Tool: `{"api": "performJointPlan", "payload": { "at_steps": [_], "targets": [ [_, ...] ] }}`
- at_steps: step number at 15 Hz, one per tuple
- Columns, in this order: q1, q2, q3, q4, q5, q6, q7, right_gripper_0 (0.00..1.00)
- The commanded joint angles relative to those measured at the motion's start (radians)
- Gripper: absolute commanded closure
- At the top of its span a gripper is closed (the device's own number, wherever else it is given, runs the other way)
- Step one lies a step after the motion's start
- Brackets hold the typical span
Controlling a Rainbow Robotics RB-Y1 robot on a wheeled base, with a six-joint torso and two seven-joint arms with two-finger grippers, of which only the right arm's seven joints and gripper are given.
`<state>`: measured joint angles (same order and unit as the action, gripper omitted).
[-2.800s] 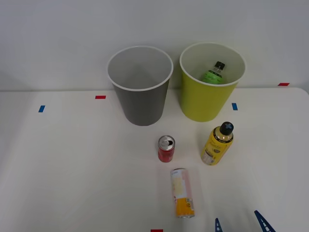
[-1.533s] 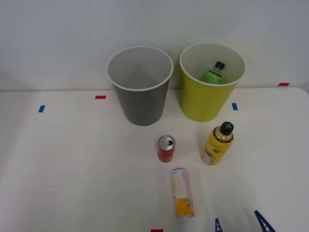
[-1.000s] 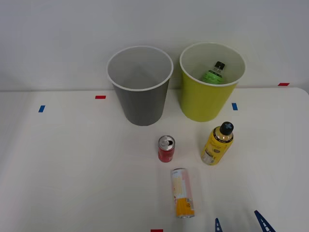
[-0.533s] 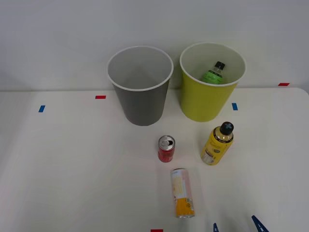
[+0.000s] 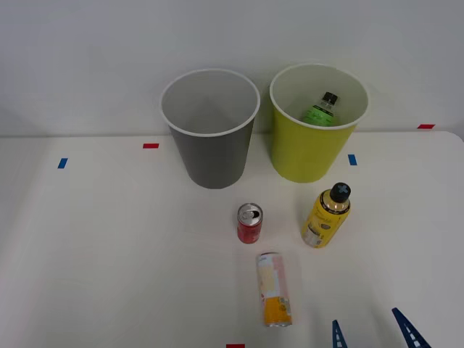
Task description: Put cans in the gray bin, plastic bottles in the light green bin
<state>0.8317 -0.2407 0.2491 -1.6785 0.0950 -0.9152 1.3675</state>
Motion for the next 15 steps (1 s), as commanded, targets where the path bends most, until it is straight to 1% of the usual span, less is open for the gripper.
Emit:
{"api": "performJointPlan", "payload": {
  "at_steps": [1, 7, 11, 15],
  "targets": [
    [-0.085, -0.008, 0.019, -0.003, -0.055, 0.07, 0.036, 0.0],
    [-0.293, -0.006, 0.045, -0.001, -0.175, 0.225, 0.096, 0.0],
    [-0.382, -0.006, 0.044, -0.001, -0.187, 0.314, 0.122, 0.0],
    [-0.436, -0.012, 0.048, -0.001, -0.193, 0.349, 0.139, 0.0]
  ]
}}
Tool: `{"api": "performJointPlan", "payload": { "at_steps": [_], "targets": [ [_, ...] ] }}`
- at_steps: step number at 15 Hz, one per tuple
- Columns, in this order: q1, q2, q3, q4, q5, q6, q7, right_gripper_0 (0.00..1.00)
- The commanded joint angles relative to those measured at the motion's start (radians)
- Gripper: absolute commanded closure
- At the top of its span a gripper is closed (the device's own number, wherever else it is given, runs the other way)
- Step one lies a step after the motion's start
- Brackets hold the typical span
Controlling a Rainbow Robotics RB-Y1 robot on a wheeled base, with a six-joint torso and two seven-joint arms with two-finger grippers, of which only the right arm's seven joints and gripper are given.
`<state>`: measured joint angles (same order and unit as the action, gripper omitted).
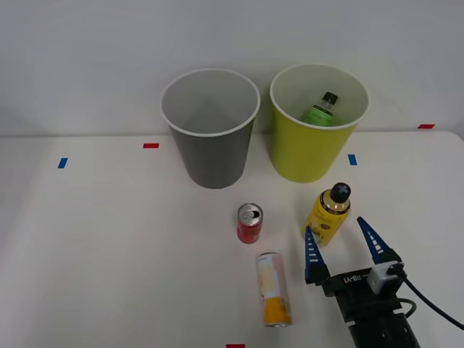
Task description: Put cans in the gray bin, plastic bottles in the light green bin
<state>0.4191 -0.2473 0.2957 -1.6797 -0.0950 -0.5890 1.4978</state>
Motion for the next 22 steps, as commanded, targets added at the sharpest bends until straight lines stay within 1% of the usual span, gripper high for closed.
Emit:
{"api": "performJointPlan", "payload": {
  "at_steps": [1, 4, 12, 20, 21, 22],
  "targets": [
    [-0.034, -0.006, 0.0, 0.0, -0.005, 0.034, 0.013, 0.0],
    [-0.045, -0.003, -0.016, 0.0, -0.008, 0.037, 0.027, 0.0],
    [-0.12, -0.004, -0.01, 0.0, -0.022, 0.146, 0.042, 0.0],
    [-0.123, -0.009, -0.009, 0.0, -0.032, 0.147, 0.053, 0.0],
    [-0.123, -0.007, -0.007, 0.0, -0.028, 0.147, 0.056, 0.14],
    [-0.123, -0.009, -0.006, 0.0, -0.029, 0.147, 0.064, 0.96]
  ]
}}
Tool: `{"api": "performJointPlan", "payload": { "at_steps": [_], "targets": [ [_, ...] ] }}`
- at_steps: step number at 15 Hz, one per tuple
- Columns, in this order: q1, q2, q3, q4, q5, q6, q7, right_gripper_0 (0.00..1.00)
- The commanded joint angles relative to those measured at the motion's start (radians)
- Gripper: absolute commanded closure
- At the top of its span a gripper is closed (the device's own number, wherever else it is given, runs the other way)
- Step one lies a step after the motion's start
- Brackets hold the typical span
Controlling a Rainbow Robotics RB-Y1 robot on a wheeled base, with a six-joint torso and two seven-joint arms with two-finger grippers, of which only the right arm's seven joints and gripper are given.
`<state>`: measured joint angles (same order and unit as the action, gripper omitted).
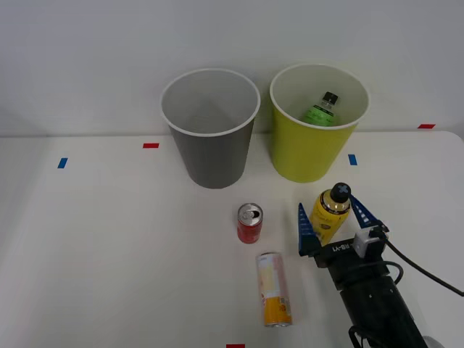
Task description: Put cans in the gray bin, plastic bottles in the light green bin
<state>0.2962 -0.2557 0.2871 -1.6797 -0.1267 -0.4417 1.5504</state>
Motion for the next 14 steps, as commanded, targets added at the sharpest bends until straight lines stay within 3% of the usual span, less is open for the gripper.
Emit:
{"api": "performJointPlan", "payload": {
  "at_steps": [1, 14],
  "targets": [
    [0.0, 0.0, 0.003, -0.002, 0.001, 0.0, 0.016, 1.0],
    [0.021, 0.003, 0.023, 0.0, -0.013, -0.06, 0.03, 1.0]
  ]
}}
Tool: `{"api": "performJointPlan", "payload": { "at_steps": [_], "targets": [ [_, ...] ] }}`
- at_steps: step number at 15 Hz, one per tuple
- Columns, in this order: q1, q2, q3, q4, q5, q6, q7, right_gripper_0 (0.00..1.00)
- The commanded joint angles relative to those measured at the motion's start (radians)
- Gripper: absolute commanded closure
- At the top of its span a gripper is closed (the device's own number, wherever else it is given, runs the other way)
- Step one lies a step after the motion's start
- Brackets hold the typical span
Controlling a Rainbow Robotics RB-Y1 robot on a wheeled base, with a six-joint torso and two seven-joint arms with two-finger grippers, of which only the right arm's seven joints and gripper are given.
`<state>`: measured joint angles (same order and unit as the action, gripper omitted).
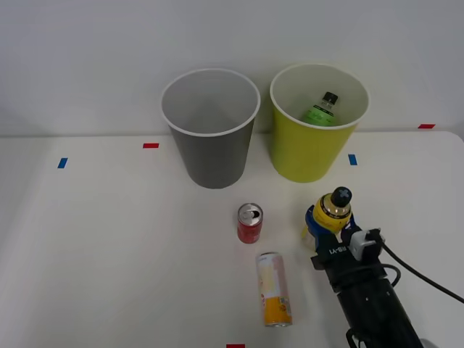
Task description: Put cans in the gray bin, plastic bottles in the light green bin
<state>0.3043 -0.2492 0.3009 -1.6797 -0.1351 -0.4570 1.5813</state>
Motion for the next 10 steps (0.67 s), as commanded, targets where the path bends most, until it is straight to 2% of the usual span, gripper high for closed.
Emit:
{"api": "performJointPlan", "payload": {
  "at_steps": [1, 3, 5, 7, 10],
  "targets": [
    [0.022, -0.01, 0.015, 0.0, -0.009, -0.072, -0.004, 1.0],
    [0.065, -0.035, 0.026, -0.009, -0.026, -0.15, -0.007, 1.0],
    [0.131, -0.065, 0.032, -0.092, -0.04, -0.154, -0.009, 1.0],
    [0.217, -0.09, 0.038, -0.242, -0.052, -0.121, -0.018, 1.0],
    [0.309, -0.104, 0.041, -0.549, -0.08, 0.1, -0.035, 1.0]
  ]
}}
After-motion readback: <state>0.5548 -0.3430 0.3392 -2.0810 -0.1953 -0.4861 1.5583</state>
